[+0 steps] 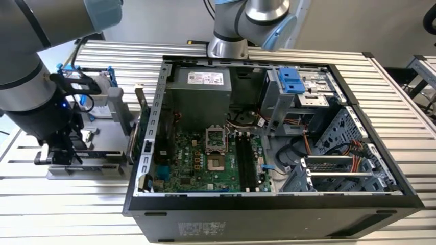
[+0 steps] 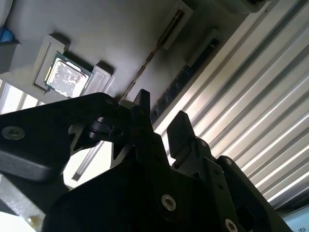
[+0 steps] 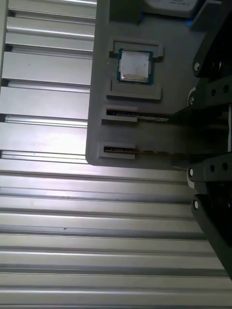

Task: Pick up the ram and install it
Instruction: 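Pick up the ram and move it above insertion slot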

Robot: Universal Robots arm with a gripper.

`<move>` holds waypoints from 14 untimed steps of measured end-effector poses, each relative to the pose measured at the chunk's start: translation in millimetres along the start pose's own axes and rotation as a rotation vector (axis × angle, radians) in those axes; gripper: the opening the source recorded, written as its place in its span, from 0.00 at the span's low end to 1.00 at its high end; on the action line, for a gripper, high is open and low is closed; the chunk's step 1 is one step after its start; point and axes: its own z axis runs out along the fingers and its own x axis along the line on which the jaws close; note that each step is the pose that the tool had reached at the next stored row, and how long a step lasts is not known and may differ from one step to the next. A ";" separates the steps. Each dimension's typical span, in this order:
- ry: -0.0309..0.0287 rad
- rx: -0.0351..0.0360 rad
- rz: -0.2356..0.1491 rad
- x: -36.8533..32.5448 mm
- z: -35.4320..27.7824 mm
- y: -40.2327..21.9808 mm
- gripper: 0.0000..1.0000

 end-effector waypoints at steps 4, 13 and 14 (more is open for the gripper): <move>0.0000 0.0000 0.000 0.3 6.2 -0.2 1.00; 0.0000 0.0000 0.000 0.9 20.4 -0.4 1.00; 0.0001 0.0000 0.001 1.0 21.9 -0.4 1.00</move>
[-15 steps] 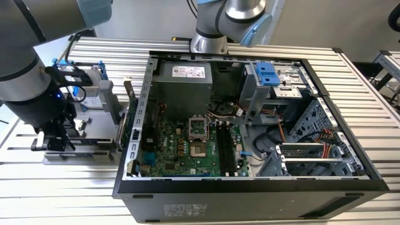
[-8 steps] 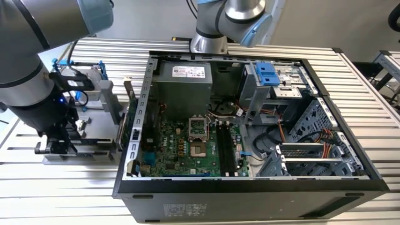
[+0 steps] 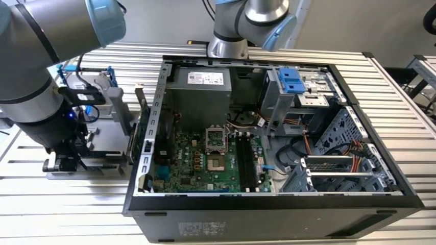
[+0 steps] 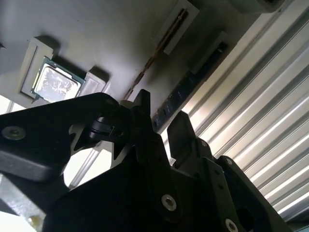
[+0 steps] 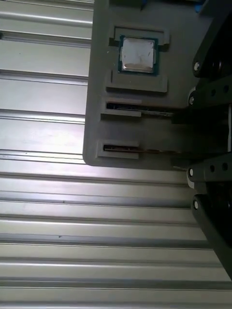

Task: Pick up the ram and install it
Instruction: 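Pick up the ram and move it above insertion slot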

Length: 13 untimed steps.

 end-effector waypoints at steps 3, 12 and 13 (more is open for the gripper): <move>-0.0001 0.0001 0.000 0.4 4.4 -0.1 1.00; -0.0001 0.0004 0.005 2.9 15.5 -0.1 1.00; -0.0001 0.0003 0.006 3.0 16.2 -0.1 1.00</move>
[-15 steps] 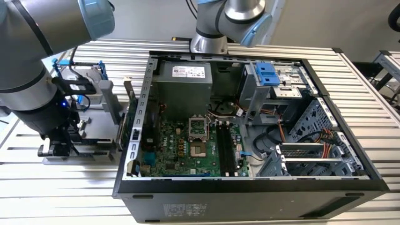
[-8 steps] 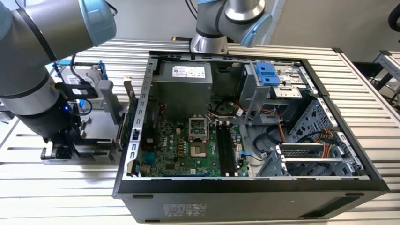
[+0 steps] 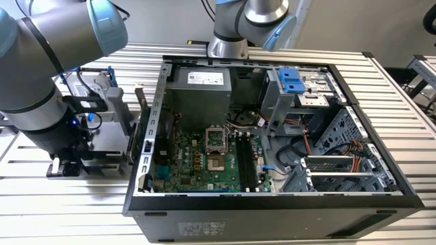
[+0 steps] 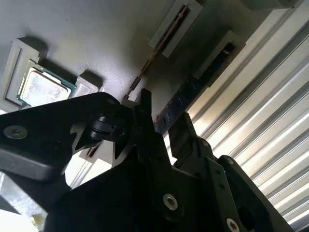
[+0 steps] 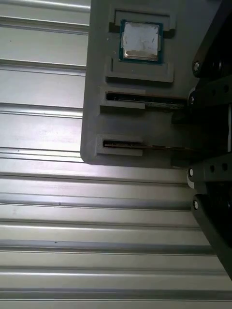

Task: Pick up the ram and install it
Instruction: 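Pick up the ram and move it above insertion slot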

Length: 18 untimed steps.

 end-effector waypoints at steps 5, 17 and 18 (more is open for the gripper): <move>0.0002 -0.0001 0.002 0.1 1.7 0.0 1.00; -0.0007 0.0002 0.002 0.2 2.3 0.0 1.00; -0.0013 0.0002 0.002 0.2 2.2 0.0 1.00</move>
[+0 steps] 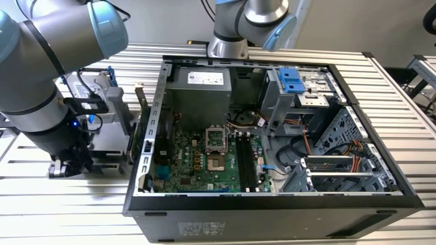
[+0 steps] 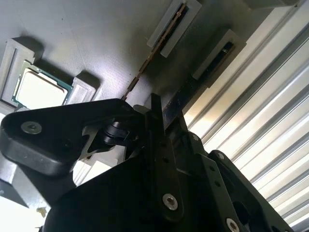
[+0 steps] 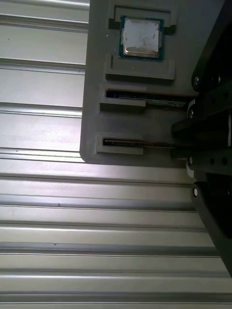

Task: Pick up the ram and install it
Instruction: 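Pick up the ram and move it above insertion slot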

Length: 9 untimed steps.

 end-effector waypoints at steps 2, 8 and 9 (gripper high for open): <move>-0.0009 -0.0001 0.000 0.1 -0.1 0.0 1.00; -0.0033 0.0000 0.000 0.1 -0.1 0.0 1.00; -0.0038 0.0000 0.000 0.1 -0.1 0.0 1.00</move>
